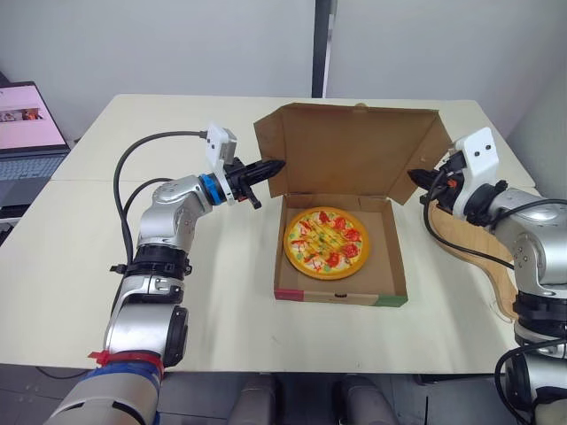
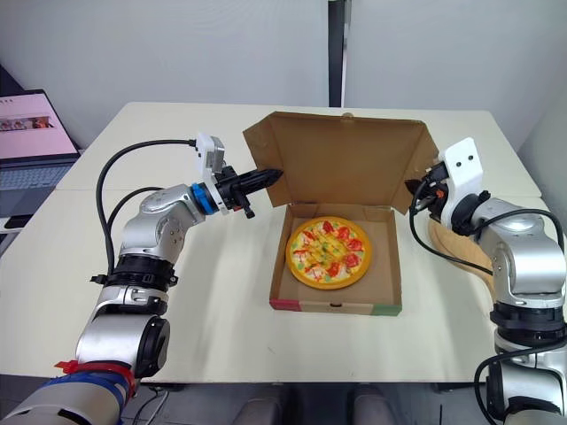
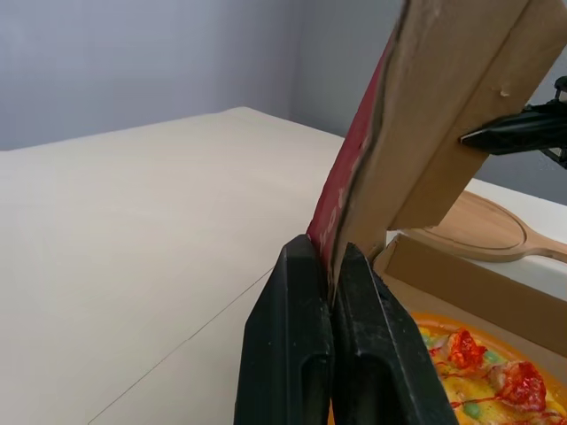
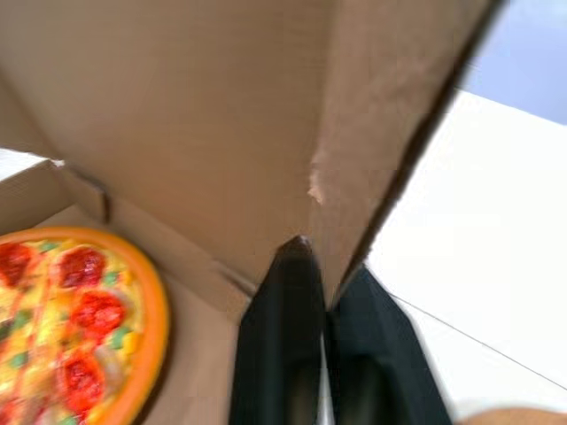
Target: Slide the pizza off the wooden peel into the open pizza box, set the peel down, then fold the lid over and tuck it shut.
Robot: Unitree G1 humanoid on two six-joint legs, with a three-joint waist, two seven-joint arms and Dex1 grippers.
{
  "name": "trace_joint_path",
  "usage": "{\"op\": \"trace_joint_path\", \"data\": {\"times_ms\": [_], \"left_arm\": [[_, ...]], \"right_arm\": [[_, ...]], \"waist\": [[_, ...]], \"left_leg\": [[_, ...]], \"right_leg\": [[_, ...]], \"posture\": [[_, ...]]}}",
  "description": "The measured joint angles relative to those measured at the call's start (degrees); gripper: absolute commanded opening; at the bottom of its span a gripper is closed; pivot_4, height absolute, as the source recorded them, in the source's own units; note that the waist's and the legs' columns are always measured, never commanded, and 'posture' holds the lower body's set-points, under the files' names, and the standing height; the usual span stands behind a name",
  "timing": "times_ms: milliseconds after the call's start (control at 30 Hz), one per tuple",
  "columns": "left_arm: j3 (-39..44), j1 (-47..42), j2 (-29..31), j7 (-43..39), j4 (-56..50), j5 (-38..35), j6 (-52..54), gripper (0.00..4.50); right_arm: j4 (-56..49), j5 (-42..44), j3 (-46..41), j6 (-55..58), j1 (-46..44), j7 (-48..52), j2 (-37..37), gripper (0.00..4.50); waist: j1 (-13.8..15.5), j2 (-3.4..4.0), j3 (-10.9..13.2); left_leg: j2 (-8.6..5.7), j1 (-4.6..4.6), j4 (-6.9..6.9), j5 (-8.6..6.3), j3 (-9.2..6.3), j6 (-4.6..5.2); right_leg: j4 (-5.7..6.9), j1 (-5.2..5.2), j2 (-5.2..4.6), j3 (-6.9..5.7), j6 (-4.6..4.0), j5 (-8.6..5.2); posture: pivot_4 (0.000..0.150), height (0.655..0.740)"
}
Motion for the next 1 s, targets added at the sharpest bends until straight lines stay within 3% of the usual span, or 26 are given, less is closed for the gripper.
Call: {"op": "trace_joint_path", "data": {"times_ms": [67, 167, 400, 733, 1000], "left_arm": [[0.17, 0.01, 0.01, 0.01, -0.5, -0.06, 1.13, 0.0], [0.22, 0.16, 0.15, 0.27, -1.6, -0.02, 2.43, 0.64], [0.52, 1.05, 1.35, 0.39, -5.25, -0.14, 2.78, 2.8], [2.78, 3.83, 3.97, 3.41, -11.24, -1.22, 6.6, 2.8], [2.63, 3.82, 2.65, 3.63, -12.69, -1.7, 7.4, 0.46]], "right_arm": [[-0.02, 0.07, 0.35, 0.0, -0.04, -0.95, 0.04, 0.03], [-0.15, 0.37, 0.69, 0.01, -0.05, -1.49, 0.05, 0.0], [-0.4, 1.97, 1.31, -0.02, -0.07, -2.17, 0.04, 0.0], [-0.39, 2.32, 1.7, -0.2, -0.07, -2.44, -0.3, 0.0], [-0.29, 2.34, 1.8, -0.54, -0.07, -2.4, -0.45, 0.0]], "waist": [[-0.01, 0.0, 0.0], [-0.02, 0.0, 0.0], [-0.25, 0.0, 0.0], [-0.28, 0.01, 0.0], [-0.29, 0.01, 0.0]], "left_leg": [[0.0, 0.0, 0.0, 0.0, 0.0, 0.0], [0.0, 0.0, 0.0, 0.0, 0.01, 0.0], [0.02, 0.01, -0.01, 0.0, 0.01, -0.01], [0.02, 0.01, 0.01, 0.0, 0.01, 0.01], [0.02, 0.01, 0.01, 0.0, 0.03, 0.0]], "right_leg": [[0.01, 0.0, 0.01, 0.0, 0.0, 0.0], [0.01, 0.0, 0.01, 0.02, 0.0, 0.0], [0.03, -0.02, 0.03, 0.04, 0.0, 0.0], [0.04, -0.02, 0.03, 0.05, 0.0, 0.0], [0.04, -0.02, 0.03, 0.06, 0.0, 0.0]], "posture": [[0.15, 0.7318], [0.15, 0.7318], [0.15, 0.7318], [0.15, 0.7318], [0.15, 0.7318]]}}
